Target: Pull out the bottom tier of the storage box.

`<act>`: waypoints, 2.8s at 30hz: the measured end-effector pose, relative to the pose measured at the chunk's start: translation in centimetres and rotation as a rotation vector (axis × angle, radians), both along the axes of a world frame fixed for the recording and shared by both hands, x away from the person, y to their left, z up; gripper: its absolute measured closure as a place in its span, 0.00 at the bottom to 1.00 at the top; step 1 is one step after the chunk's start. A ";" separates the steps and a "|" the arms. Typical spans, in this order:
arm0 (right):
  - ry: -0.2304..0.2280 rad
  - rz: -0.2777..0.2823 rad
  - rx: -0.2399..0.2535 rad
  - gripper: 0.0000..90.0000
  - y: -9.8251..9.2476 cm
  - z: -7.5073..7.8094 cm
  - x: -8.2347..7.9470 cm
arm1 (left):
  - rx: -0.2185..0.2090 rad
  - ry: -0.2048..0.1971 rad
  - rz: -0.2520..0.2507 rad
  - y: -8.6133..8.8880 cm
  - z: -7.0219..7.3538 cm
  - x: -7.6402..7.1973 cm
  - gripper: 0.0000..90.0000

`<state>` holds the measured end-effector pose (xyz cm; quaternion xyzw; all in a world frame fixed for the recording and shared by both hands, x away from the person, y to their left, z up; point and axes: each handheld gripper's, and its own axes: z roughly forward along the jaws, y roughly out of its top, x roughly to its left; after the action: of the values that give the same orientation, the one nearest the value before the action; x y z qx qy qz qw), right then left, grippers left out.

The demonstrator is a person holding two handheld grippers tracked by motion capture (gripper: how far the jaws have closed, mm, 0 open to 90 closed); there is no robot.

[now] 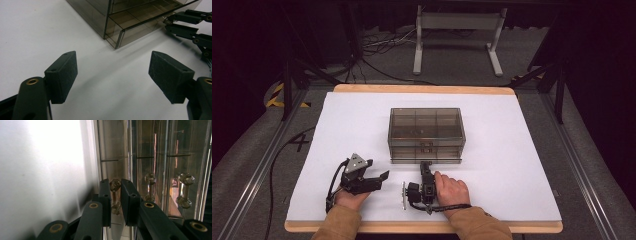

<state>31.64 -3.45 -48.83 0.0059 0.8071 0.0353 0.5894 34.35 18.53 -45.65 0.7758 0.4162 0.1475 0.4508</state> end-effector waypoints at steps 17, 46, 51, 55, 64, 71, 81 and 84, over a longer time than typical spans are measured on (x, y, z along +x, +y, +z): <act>0.020 0.012 0.029 0.87 -0.1 0.2 -0.4 | 0.001 -0.001 0.000 0.0 0.0 0.0 0.27; 0.137 0.052 0.188 0.74 -3.3 2.3 -1.2 | 0.017 0.021 -0.012 -0.3 0.0 0.4 0.27; 0.167 0.056 0.262 0.71 -4.4 2.7 -1.0 | 0.005 0.029 -0.012 -0.2 0.0 0.4 0.27; 0.203 0.054 0.343 0.70 -5.4 3.1 -0.9 | 0.001 0.029 -0.009 -0.2 0.0 0.4 0.27; 0.296 0.039 0.483 0.70 -7.3 3.6 -0.4 | 0.002 0.028 -0.007 -0.2 0.0 0.4 0.27; 0.381 0.015 0.620 0.70 -8.6 3.5 -0.1 | -0.001 0.024 -0.010 -0.1 0.0 0.4 0.27; 0.496 0.005 0.828 0.67 -10.7 3.7 0.6 | -0.014 0.029 -0.010 -0.2 0.0 0.7 0.27; 0.525 0.004 0.873 0.65 -11.1 3.9 0.8 | -0.016 0.025 -0.008 -0.3 0.0 0.8 0.27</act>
<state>32.46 -14.51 -44.97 0.2588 0.8379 0.3677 0.3094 35.11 18.25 -45.65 0.7758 0.4197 0.1326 0.4522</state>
